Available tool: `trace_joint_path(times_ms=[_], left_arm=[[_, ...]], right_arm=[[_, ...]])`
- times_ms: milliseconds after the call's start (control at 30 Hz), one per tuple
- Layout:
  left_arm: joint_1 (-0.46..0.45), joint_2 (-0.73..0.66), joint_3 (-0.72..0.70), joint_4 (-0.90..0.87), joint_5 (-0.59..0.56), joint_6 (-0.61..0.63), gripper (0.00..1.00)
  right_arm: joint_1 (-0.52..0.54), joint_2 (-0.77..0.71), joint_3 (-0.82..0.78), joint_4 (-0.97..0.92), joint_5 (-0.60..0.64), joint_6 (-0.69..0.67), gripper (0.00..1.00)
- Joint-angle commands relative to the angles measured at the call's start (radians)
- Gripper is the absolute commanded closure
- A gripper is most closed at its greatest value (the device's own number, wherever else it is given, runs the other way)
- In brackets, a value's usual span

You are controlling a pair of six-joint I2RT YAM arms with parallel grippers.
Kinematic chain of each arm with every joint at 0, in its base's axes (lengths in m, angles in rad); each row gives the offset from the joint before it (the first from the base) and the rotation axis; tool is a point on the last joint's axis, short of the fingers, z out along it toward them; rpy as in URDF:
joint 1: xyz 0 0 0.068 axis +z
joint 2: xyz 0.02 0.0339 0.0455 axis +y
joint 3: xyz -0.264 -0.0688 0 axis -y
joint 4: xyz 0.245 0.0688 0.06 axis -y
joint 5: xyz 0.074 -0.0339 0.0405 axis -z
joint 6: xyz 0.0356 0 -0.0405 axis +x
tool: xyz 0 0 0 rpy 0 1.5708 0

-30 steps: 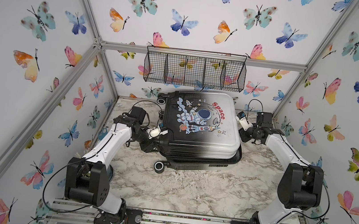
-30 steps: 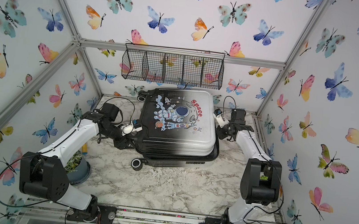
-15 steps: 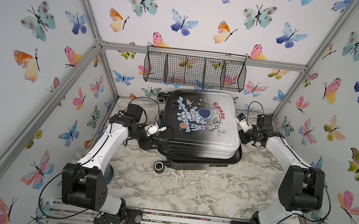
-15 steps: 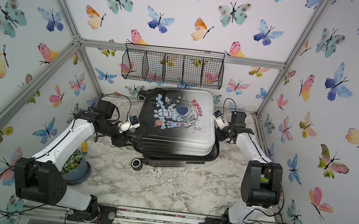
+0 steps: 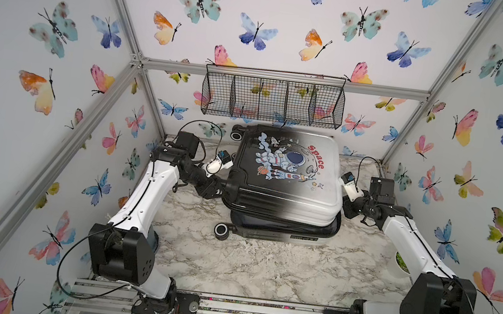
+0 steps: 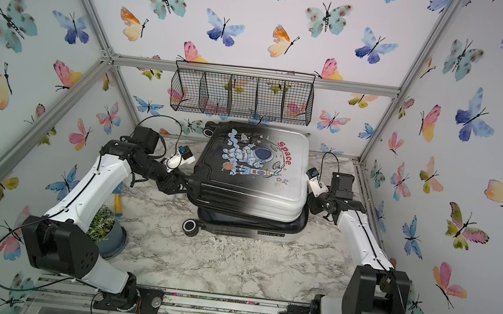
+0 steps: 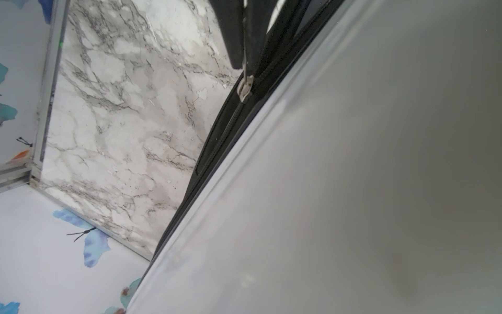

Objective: Close the suitcase zippers
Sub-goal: Zip the zipper on the suitcase.

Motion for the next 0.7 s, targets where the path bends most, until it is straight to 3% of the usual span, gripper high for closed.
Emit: trace_joint_path(times_ms=[0, 200, 333, 667], left_arm=[[0.026, -0.034, 0.011, 0.284, -0.19, -0.286, 1.0], [0.066, -0.026, 0.054, 0.347, -0.37, -0.428, 1.0], [0.059, -0.014, 0.082, 0.357, -0.354, -0.516, 1.0], [0.046, -0.029, 0.095, 0.33, -0.408, -0.657, 1.0]], right_arm=[[0.028, -0.101, -0.015, -0.123, -0.069, 0.025, 0.97], [0.045, -0.147, 0.001, -0.233, -0.18, 0.054, 0.96], [0.11, -0.199, -0.001, -0.282, -0.269, 0.083, 0.96], [0.327, -0.382, -0.06, -0.263, -0.298, 0.299, 0.97]])
